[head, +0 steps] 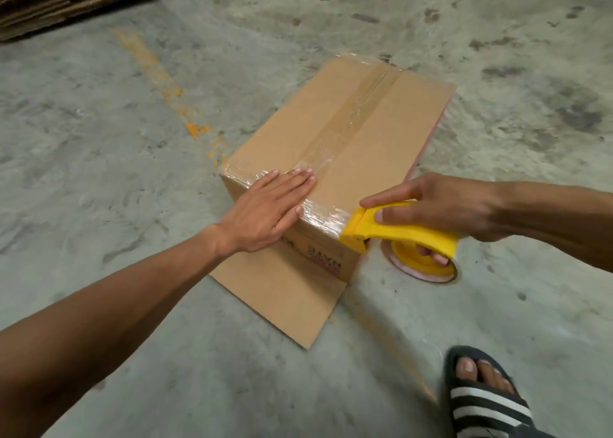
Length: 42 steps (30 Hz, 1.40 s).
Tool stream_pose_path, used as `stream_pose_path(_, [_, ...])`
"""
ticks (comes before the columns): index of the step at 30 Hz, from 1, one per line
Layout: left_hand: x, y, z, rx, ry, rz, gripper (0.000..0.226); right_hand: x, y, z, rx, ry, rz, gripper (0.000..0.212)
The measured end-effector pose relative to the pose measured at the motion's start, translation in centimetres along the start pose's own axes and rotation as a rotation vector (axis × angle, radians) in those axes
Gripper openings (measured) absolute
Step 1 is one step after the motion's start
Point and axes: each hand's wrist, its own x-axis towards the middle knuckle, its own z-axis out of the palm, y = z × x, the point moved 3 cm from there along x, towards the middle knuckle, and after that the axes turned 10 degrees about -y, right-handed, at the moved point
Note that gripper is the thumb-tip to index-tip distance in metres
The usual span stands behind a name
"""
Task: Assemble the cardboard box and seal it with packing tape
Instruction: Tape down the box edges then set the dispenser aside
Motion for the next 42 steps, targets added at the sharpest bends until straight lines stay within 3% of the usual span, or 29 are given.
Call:
stream_pose_path(7, [0.2,-0.1,0.2,0.011,0.024,-0.001,0.058,-4.2,3.4,-0.5,-0.017,0.088,0.041,0.034])
stream_pose_path(14, [0.1,0.5,-0.2,0.016,0.023,0.009,0.058,-2.2,3.5,-0.2,0.028,0.024,0.103,0.03])
stream_pose_path(17, [0.0,0.6,-0.2,0.008,0.008,-0.007,0.058,0.0,6.7,-0.6,0.006,-0.062,0.333,0.039])
stream_pose_path(20, [-0.1,0.1,-0.3,-0.011,-0.004,-0.003,0.059,-2.3,13.5,1.7,-0.221,-0.225,0.621,0.06])
stream_pose_path(22, [0.1,-0.1,-0.3,-0.009,0.007,-0.009,0.059,-3.3,14.9,1.8,-0.145,-0.219,0.615,0.058])
stream_pose_path(25, [0.3,0.5,-0.5,-0.051,0.005,-0.009,0.059,-2.2,13.2,-0.6,0.073,-0.153,0.505,0.031])
stream_pose_path(30, [0.8,4.6,-0.7,-0.015,-0.016,-0.103,0.064,0.9,11.2,-3.2,0.117,-0.081,0.451,0.03])
stream_pose_path(34, [2.3,10.2,-0.2,-0.009,-0.059,-0.082,0.075,3.0,10.9,-4.1,0.035,-0.112,0.48,0.031])
stream_pose_path(37, [3.1,13.0,0.9,0.064,-0.037,-0.066,0.072,4.4,11.3,-4.5,-0.054,-0.145,0.526,0.043])
stream_pose_path(42, [2.9,12.0,1.8,0.12,-0.003,-0.055,0.062,6.1,11.6,-4.1,-0.163,-0.26,0.559,0.064])
